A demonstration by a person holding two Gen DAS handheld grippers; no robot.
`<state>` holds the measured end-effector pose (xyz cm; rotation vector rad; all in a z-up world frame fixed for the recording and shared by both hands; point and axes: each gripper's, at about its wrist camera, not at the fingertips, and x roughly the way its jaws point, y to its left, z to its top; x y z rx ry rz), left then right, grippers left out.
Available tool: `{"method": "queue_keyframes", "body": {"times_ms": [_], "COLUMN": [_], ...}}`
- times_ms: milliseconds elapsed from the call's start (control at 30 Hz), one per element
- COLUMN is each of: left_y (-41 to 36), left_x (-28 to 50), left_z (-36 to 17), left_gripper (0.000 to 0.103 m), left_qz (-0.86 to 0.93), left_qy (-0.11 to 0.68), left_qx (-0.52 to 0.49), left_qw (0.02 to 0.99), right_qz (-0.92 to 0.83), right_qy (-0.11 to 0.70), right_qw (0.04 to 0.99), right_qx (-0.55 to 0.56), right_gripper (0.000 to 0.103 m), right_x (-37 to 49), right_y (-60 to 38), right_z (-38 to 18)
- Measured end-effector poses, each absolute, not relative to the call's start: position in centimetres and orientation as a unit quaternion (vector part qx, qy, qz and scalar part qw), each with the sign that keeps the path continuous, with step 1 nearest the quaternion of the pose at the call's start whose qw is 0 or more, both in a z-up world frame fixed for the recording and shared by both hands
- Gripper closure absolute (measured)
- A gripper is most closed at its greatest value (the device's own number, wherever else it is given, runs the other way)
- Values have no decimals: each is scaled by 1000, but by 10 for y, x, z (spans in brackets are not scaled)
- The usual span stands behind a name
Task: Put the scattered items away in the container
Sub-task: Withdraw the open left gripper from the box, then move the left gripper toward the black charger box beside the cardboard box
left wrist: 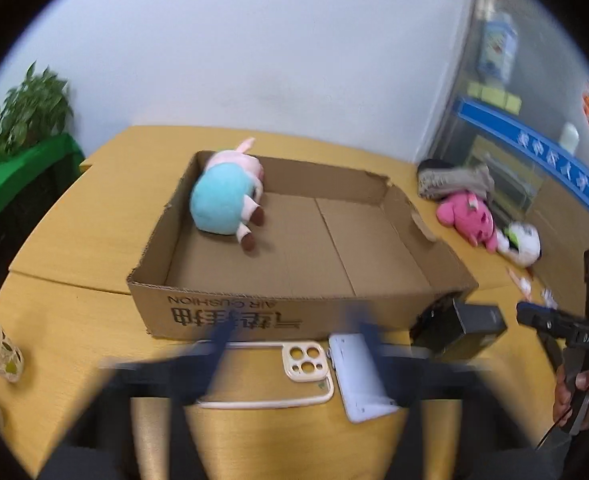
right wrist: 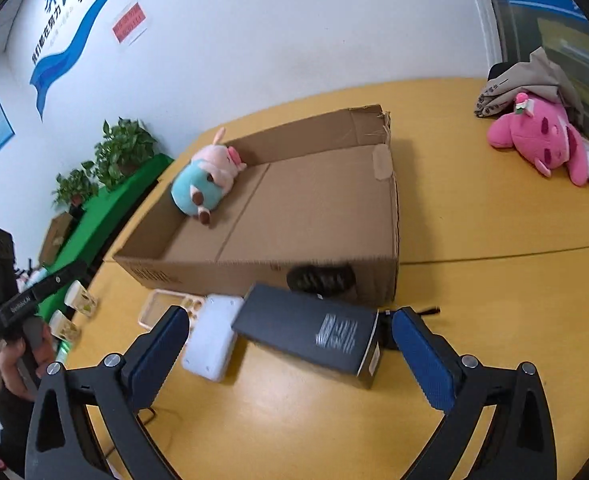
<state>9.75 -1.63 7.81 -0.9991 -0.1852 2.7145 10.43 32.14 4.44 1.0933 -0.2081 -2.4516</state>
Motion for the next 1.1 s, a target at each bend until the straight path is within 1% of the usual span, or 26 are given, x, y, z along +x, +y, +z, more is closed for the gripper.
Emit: {"method": "queue_keyframes", "body": {"times_ms": [33, 67, 100, 133, 167, 200, 233, 267, 300, 467, 633, 1100], "left_y": [-11, -8, -5, -3, -2, -1, 0, 0, 0, 9, 10, 14], "left_x": [97, 98, 100, 103, 105, 106, 110, 115, 121, 131, 133, 129], "left_z": [76, 75, 75, 77, 79, 81, 83, 85, 88, 88, 86, 85], "left_gripper": [97, 97, 97, 92, 69, 48, 13, 12, 12, 12, 12, 12], "left_qz": [924, 924, 928, 933, 937, 940, 944, 950, 956, 961, 961, 958], "left_qy": [-57, -56, -56, -55, -54, -53, -53, -55, -55, -28, -23, -19], "left_qx": [-354, -352, -343, -331, -325, -321, -313, -295, -275, -264, -264, -275], "left_qw": [133, 138, 136, 127, 117, 107, 94, 86, 85, 80, 78, 82], "right_qz": [-892, -897, -897, -897, -896, -897, -899, -903, -909, -921, -921, -917], "right_qy": [-69, -60, -49, -44, -43, -39, -31, -23, -16, 26, 40, 36], "right_qw": [218, 215, 213, 214, 217, 216, 209, 202, 200, 192, 199, 207], "right_qx": [389, 383, 383, 385, 385, 385, 384, 378, 365, 337, 334, 338], "right_gripper": [9, 20, 49, 57, 57, 44, 15, 4, 1, 0, 0, 0], "right_x": [107, 108, 110, 110, 110, 111, 113, 116, 121, 133, 132, 127], "right_y": [314, 302, 291, 281, 273, 265, 257, 249, 242, 222, 216, 224], "right_z": [43, 41, 40, 38, 36, 36, 37, 39, 43, 53, 52, 44]}}
